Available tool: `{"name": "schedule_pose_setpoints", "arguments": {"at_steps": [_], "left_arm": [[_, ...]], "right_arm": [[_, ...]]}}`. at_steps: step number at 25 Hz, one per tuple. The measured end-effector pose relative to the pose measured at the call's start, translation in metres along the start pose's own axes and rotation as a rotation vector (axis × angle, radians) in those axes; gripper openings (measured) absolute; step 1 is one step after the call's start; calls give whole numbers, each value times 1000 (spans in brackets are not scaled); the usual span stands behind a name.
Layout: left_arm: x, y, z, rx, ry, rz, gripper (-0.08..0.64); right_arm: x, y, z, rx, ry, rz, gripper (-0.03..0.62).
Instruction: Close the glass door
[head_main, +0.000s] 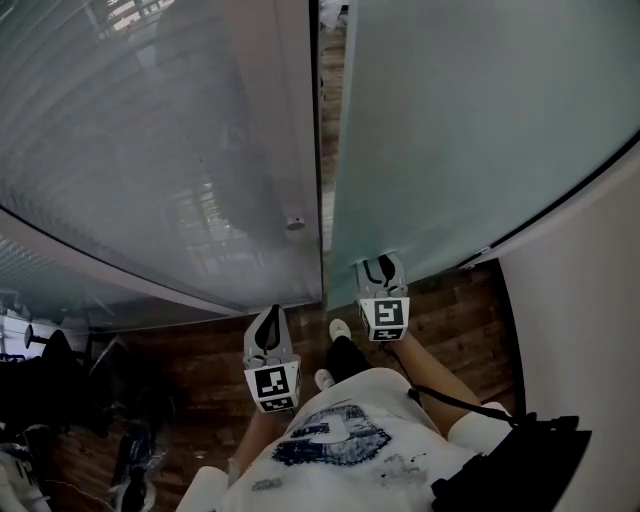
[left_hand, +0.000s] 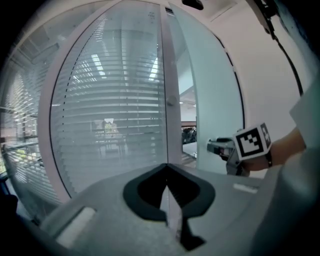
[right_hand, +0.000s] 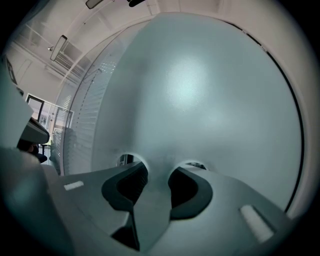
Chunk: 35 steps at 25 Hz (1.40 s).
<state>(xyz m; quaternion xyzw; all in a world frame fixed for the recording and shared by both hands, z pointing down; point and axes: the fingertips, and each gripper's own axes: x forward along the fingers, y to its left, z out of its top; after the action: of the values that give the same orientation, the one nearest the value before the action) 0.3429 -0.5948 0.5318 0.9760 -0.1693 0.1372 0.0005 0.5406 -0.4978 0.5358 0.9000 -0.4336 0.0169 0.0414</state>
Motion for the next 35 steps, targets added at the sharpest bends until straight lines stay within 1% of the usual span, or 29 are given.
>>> {"name": "schedule_pose_setpoints", "arguments": {"at_steps": [4, 10, 17, 21, 29, 35], "left_arm": [[15, 14, 7, 11, -8, 1, 3], [37, 17, 26, 15, -57, -17, 3], [55, 20, 34, 22, -59, -10, 3], [60, 28, 34, 19, -58, 8, 3], [63, 28, 36, 14, -61, 14, 3], [56, 26, 29, 12, -52, 24, 3]], "right_arm": [[18, 3, 3, 0, -7, -16, 126], [42, 1, 4, 2, -2, -43, 127], [71, -7, 4, 0, 6, -81, 127], [69, -7, 5, -5, -4, -98, 129], [71, -8, 5, -6, -2, -89, 129], [73, -8, 3, -5, 2, -84, 129]]}}
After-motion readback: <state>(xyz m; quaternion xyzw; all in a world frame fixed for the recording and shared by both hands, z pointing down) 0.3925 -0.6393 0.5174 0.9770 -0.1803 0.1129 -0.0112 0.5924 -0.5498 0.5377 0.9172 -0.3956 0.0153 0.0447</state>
